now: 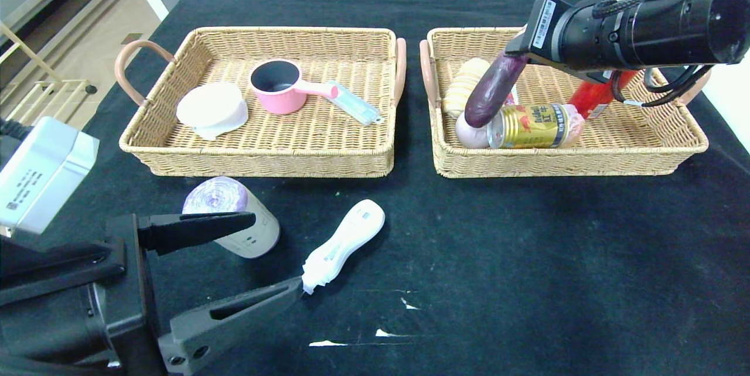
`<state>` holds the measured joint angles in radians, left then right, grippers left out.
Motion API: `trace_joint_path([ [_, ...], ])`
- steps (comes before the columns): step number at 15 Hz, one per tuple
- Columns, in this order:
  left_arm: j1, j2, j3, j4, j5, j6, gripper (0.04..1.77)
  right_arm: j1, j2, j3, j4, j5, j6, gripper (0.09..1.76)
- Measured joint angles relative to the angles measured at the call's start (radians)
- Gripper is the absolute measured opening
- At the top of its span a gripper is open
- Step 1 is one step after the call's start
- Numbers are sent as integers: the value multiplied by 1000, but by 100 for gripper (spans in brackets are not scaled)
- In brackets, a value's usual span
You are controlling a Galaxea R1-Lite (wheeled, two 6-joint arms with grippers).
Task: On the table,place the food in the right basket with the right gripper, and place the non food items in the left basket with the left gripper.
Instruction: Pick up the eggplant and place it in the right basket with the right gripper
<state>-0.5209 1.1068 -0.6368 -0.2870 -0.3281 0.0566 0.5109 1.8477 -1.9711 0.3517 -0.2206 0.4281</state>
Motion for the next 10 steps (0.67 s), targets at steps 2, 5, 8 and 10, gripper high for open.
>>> trace_joint_path([
  [2, 1, -1, 0, -1, 0, 0, 172, -3, 1, 1, 2, -2, 0, 60],
  [5, 1, -3, 0, -1, 0, 0, 172, -3, 2, 1, 6, -2, 0, 75],
  [8, 1, -3, 0, -1, 0, 0, 172, 4, -2, 1, 14, -1, 1, 106],
  [10, 3, -3, 0, -9, 1, 0, 172, 14, -11, 5, 21, -2, 2, 121],
])
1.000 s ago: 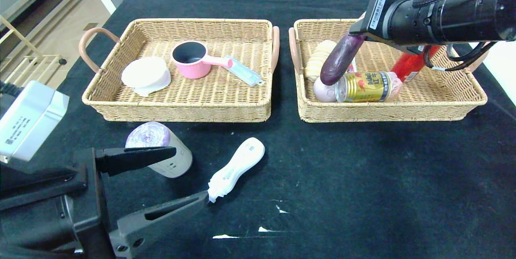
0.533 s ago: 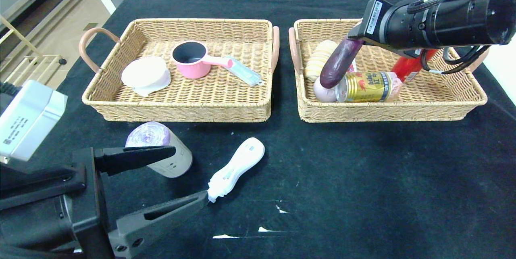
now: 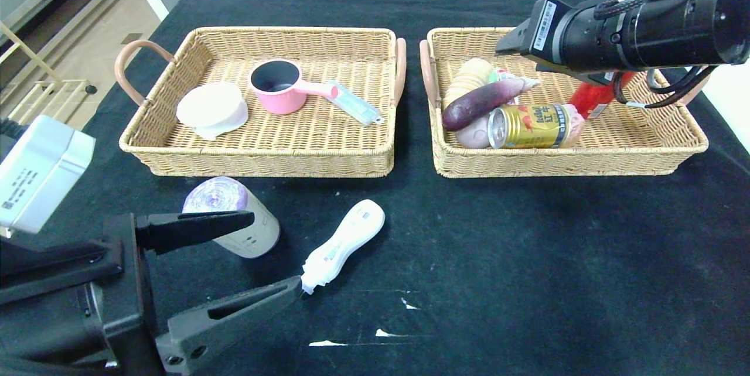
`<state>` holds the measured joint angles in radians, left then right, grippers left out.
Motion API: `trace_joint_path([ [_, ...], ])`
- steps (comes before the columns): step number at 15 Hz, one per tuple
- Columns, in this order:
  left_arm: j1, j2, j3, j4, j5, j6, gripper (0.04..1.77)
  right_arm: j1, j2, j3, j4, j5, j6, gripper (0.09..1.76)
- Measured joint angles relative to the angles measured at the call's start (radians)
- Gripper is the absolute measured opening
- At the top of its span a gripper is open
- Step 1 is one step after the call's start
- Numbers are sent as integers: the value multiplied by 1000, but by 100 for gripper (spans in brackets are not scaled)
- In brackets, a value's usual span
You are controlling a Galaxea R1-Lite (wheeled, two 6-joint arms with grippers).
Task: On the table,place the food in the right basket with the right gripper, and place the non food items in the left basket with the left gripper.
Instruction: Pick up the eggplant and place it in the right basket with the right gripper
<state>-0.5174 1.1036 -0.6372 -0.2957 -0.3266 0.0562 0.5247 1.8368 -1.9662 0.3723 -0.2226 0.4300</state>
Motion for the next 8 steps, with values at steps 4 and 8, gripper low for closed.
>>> trace_joint_path([
  [4, 6, 0, 7, -35, 3, -1, 172, 31, -30, 6, 55, -1, -1, 141],
  [8, 8, 0, 9, -35, 4, -1, 172, 81, -82, 91, 84, 9, -44, 152],
])
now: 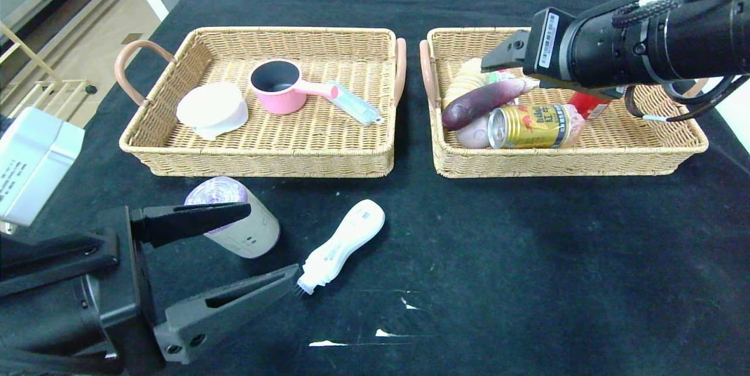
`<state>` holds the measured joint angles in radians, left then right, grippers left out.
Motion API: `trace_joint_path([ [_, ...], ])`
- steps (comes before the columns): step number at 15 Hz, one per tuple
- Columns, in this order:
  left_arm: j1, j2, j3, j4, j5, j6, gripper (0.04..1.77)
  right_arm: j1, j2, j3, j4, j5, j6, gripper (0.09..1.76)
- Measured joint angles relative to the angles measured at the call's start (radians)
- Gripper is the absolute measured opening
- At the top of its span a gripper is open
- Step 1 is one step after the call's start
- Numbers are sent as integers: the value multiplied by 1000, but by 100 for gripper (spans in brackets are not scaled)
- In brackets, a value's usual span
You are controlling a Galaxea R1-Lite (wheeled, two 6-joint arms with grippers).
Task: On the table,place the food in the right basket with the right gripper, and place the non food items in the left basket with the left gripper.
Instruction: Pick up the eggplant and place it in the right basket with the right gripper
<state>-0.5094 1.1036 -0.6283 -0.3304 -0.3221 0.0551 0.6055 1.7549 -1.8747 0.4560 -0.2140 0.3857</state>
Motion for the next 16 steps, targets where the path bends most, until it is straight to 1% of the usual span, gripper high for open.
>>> trace_joint_path([
  [1, 2, 0, 0, 0, 0, 0, 172, 12, -20, 47, -3, 25, -38, 155],
  [4, 8, 0, -3, 0, 0, 1, 172, 35, -96, 191, -8, 150, -150, 160],
  [6, 10, 1, -3, 0, -1, 3, 172, 38, -159, 303, -13, 240, -245, 162],
  [8, 13, 6, -1, 1, 0, 12, 172, 33, -212, 415, -52, 300, -338, 164],
  [9, 18, 9, -1, 0, 0, 13, 172, 31, -230, 467, -104, 314, -369, 165],
  [11, 24, 11, -1, 0, 0, 14, 172, 29, -263, 593, -251, 343, -441, 166],
  [14, 26, 22, -2, 4, 0, 14, 172, 25, -306, 769, -418, 471, -553, 168],
  [16, 26, 30, 1, 7, 0, 14, 172, 26, -340, 852, -458, 519, -634, 168],
])
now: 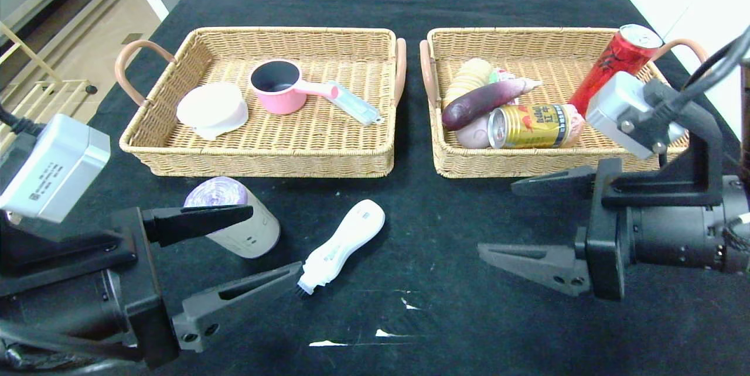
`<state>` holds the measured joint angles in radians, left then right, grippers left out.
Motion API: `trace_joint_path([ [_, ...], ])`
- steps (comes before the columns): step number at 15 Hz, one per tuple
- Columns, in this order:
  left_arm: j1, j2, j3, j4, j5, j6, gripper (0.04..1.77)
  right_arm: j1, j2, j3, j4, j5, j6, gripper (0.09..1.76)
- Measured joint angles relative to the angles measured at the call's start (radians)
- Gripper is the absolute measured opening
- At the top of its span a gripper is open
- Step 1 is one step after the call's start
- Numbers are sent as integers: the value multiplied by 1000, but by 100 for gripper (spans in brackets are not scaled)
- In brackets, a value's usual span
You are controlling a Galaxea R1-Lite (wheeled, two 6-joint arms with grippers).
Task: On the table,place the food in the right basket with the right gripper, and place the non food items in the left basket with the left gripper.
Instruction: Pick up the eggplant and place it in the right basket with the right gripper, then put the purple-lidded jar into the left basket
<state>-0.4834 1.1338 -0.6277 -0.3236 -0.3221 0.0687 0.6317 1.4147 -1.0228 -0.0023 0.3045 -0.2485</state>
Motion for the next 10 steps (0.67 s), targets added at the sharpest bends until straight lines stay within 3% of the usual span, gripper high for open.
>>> trace_joint_path([
  [3, 0, 6, 0, 7, 2, 0, 172, -1, -55, 118, -50, 39, -64, 169],
  [10, 0, 20, 0, 10, 11, 1, 172, -112, -97, 376, -433, 140, -67, 170],
])
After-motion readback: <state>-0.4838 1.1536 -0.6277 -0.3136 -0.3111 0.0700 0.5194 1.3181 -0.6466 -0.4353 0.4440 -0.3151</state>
